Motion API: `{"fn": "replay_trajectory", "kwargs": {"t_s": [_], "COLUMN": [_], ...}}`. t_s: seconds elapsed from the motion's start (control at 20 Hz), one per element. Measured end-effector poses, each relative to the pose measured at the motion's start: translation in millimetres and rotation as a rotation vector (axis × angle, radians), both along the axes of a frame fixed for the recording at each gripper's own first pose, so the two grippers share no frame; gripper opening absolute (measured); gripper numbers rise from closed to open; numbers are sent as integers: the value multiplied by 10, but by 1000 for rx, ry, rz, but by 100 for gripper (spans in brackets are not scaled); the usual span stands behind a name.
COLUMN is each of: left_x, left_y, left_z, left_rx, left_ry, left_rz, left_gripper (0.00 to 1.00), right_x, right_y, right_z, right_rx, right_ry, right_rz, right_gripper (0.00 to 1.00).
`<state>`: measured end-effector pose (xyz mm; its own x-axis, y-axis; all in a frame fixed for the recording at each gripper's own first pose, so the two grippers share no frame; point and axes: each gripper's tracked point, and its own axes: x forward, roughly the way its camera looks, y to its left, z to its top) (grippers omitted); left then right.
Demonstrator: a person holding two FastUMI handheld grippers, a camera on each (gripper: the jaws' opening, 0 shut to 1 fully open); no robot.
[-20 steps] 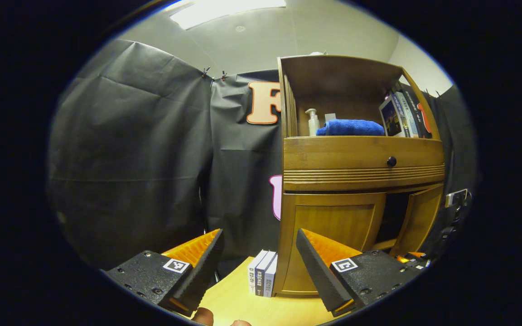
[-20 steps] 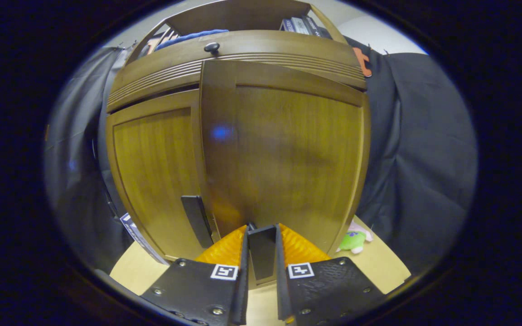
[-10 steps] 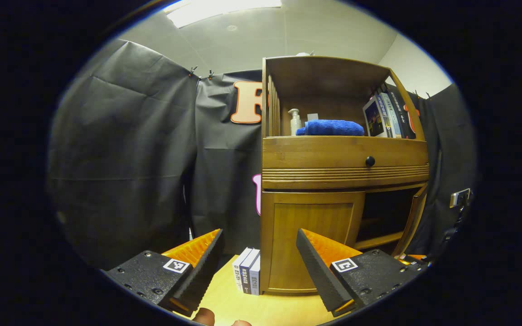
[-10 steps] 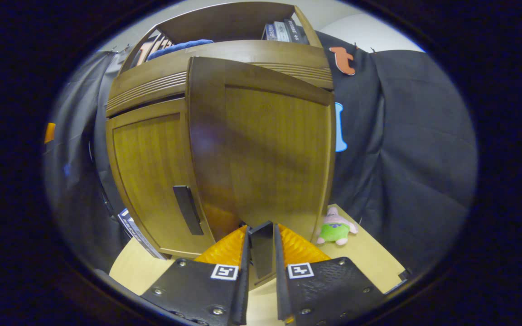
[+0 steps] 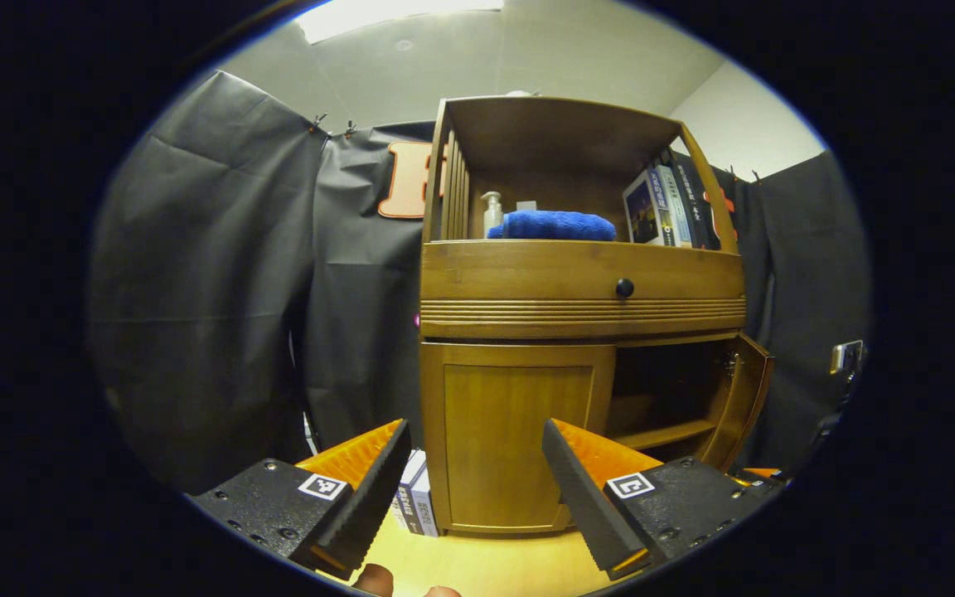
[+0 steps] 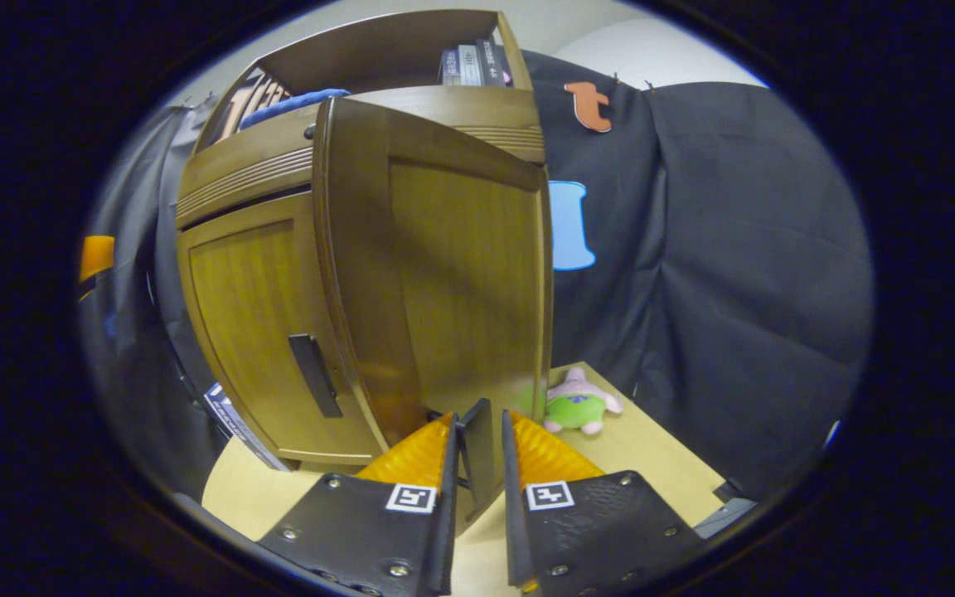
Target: Open the right door of the double-door shoe cabinet with the right hand, and open the left door with the left hand.
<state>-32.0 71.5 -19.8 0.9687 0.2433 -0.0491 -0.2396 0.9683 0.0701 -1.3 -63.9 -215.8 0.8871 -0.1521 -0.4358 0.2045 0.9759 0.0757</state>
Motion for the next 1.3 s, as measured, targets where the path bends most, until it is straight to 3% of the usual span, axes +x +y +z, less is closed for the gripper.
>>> {"fn": "replay_trajectory", "kwargs": {"t_s": [1.3], "left_x": [419], "left_y": [-584], "left_z": [-248], "left_rx": [-44], "left_ry": [48], "left_rz": [-146], "left_gripper": [97], "right_x": [-418], "right_y": [-1161], "right_z": [152], "right_rx": [-107], "right_ry": [-10], "right_rz": [-186], "right_gripper": [24]}}
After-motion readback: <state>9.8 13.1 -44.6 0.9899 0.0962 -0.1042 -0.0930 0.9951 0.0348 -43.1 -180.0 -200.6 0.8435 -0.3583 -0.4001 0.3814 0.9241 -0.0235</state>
